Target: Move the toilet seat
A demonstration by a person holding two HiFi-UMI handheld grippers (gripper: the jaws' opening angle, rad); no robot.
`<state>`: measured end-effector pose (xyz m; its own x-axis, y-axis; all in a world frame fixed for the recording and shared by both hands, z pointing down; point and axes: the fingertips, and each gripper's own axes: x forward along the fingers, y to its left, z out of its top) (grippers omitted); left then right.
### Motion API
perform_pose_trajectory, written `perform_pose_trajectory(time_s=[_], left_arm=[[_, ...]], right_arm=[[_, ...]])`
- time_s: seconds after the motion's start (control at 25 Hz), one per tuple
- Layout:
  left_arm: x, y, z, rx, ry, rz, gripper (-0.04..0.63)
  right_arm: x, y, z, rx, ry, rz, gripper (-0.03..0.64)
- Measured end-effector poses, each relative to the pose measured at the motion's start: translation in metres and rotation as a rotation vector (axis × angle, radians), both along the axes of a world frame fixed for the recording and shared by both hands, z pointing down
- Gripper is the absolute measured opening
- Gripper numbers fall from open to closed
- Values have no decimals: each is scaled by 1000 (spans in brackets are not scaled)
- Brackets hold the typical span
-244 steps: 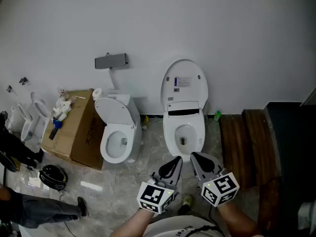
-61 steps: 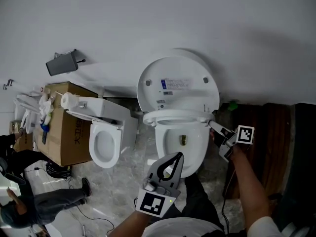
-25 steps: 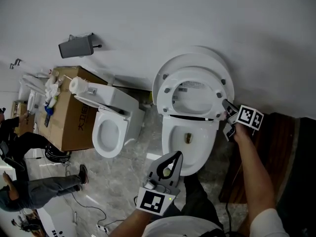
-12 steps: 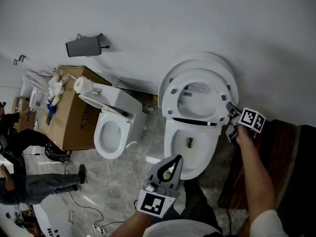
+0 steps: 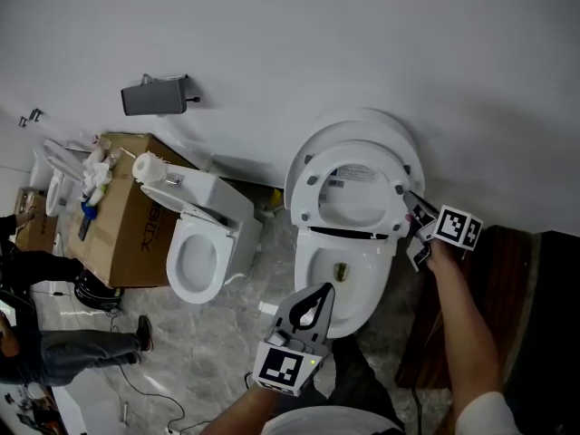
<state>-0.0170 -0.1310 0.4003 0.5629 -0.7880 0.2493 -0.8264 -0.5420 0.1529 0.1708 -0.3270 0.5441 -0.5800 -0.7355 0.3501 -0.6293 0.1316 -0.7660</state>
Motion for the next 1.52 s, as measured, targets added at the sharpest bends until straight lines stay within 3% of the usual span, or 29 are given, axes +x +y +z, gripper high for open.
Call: perform_pose_trajectory(time_s=[0.16, 0.36, 0.72, 0.96, 1.24, 1.52], left_arm=[[4, 3, -10, 7, 6, 37, 3], [2, 6, -18, -17, 13, 83, 3], [-4, 18, -63, 28, 55, 185, 3], [-20, 34, -93, 62, 68, 215, 3], [-33, 51, -124, 118, 70, 256, 3], [-48, 62, -142, 132, 92, 272, 3]], right_arm=[[-19, 31, -40, 82, 44, -44, 34], [-56, 83, -99, 230, 235, -93, 34], [-112, 166, -203, 521, 535, -72, 24], [-140, 209, -240, 591, 582, -17, 18], [-168, 242, -252, 557, 546, 52, 17], [-187, 260, -266, 583, 579, 71, 17]])
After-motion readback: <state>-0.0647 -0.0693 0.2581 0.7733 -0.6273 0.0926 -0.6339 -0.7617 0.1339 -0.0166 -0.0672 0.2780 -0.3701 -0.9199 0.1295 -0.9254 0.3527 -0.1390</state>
